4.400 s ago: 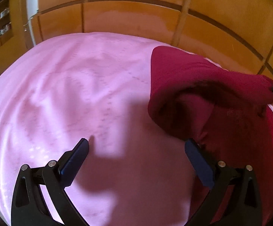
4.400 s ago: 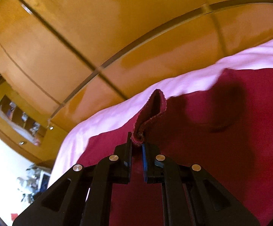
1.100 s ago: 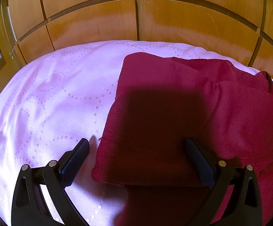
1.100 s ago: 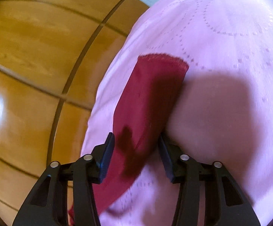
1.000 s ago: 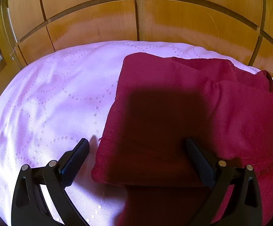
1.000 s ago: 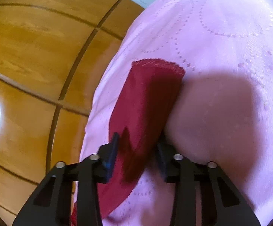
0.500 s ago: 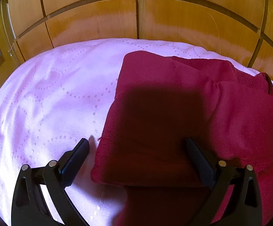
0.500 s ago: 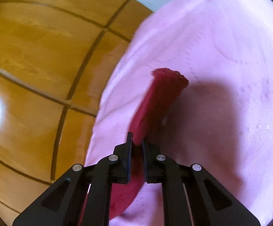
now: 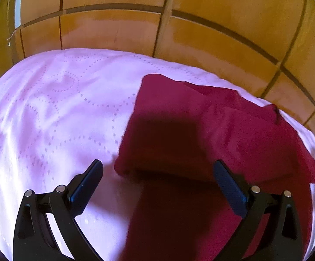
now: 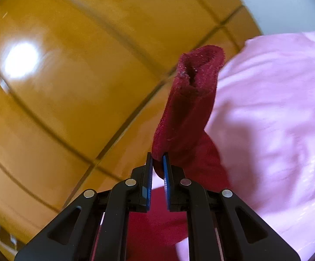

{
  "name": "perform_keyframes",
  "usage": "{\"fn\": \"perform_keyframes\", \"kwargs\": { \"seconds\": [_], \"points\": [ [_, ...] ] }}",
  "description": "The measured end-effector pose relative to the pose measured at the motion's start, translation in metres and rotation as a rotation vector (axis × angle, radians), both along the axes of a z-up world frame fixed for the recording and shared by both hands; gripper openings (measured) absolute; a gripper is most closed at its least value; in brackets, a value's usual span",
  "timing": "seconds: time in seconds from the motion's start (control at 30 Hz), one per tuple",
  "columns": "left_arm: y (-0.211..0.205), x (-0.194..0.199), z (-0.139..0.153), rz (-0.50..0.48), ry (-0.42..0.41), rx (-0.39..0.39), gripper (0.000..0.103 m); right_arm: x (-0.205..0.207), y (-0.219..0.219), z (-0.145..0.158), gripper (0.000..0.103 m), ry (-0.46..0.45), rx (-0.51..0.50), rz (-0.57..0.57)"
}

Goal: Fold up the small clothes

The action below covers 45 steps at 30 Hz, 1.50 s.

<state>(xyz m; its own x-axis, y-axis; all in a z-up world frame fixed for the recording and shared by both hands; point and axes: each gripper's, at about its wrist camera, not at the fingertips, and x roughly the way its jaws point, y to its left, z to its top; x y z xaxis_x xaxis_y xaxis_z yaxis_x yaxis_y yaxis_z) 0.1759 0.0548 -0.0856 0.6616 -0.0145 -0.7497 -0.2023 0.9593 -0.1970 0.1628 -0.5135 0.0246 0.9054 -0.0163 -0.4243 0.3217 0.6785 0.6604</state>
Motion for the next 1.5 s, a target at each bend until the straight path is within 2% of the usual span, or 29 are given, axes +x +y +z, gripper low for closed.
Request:
{"fn": "perform_keyframes", "kwargs": {
  "seconds": [0.13, 0.3, 0.53, 0.73, 0.77, 0.8, 0.83, 0.87, 0.97, 1.03, 1.1, 1.17, 1.2, 1.27, 1.37, 1.43, 1.5],
  "points": [
    [-0.005, -0.011, -0.007, -0.033, 0.023, -0.012, 0.101, 0.019, 0.052, 0.006, 0.009, -0.006, -0.049, 0.119],
    [0.004, -0.023, -0.010, -0.027, 0.029, -0.043, 0.101, 0.041, 0.120, -0.003, 0.009, 0.000, -0.067, 0.276],
    [0.013, -0.034, -0.011, -0.002, 0.029, -0.057, 0.101, 0.062, 0.211, -0.041, 0.009, 0.066, -0.095, 0.493],
    [0.016, -0.036, -0.009, 0.000, 0.024, -0.061, 0.101, 0.069, 0.280, -0.089, 0.010, 0.178, -0.160, 0.695],
    [0.016, -0.036, -0.008, -0.003, 0.021, -0.063, 0.101, 0.065, 0.285, -0.096, 0.015, 0.198, -0.190, 0.724],
    [0.015, -0.035, -0.006, -0.007, 0.016, -0.068, 0.101, 0.064, 0.289, -0.098, 0.034, 0.205, -0.214, 0.736],
    [0.015, -0.035, -0.004, -0.011, 0.009, -0.075, 0.101, 0.056, 0.289, -0.100, 0.062, 0.200, -0.245, 0.742],
    [0.014, -0.034, -0.001, -0.016, 0.000, -0.086, 0.101, 0.048, 0.288, -0.100, 0.070, 0.186, -0.257, 0.739],
    [0.006, -0.025, 0.010, -0.047, -0.032, -0.138, 0.101, 0.025, 0.264, -0.092, 0.072, 0.118, -0.284, 0.701],
    [-0.005, -0.016, 0.018, -0.079, -0.068, -0.172, 0.101, 0.018, 0.246, -0.087, 0.079, 0.146, -0.351, 0.608],
    [-0.023, -0.003, 0.027, -0.117, -0.114, -0.185, 0.101, 0.015, 0.232, -0.087, 0.079, 0.185, -0.413, 0.507],
    [-0.047, 0.012, 0.034, -0.190, -0.110, -0.151, 0.101, 0.016, 0.204, -0.085, 0.076, 0.238, -0.448, 0.378],
    [-0.061, 0.022, 0.037, -0.233, -0.098, -0.138, 0.101, 0.019, 0.195, -0.087, 0.066, 0.258, -0.448, 0.321],
    [-0.084, 0.036, 0.042, -0.280, -0.096, -0.111, 0.101, 0.020, 0.169, -0.094, 0.065, 0.291, -0.401, 0.208],
    [-0.110, 0.060, 0.042, -0.308, -0.080, -0.069, 0.101, 0.024, 0.140, -0.119, 0.065, 0.354, -0.271, 0.119],
    [-0.123, 0.076, 0.040, -0.324, -0.067, -0.052, 0.100, 0.024, 0.135, -0.129, 0.065, 0.343, -0.220, 0.107],
    [-0.137, 0.091, 0.036, -0.357, -0.055, -0.026, 0.091, 0.022, 0.133, -0.129, 0.065, 0.318, -0.214, 0.104]
  ]
}}
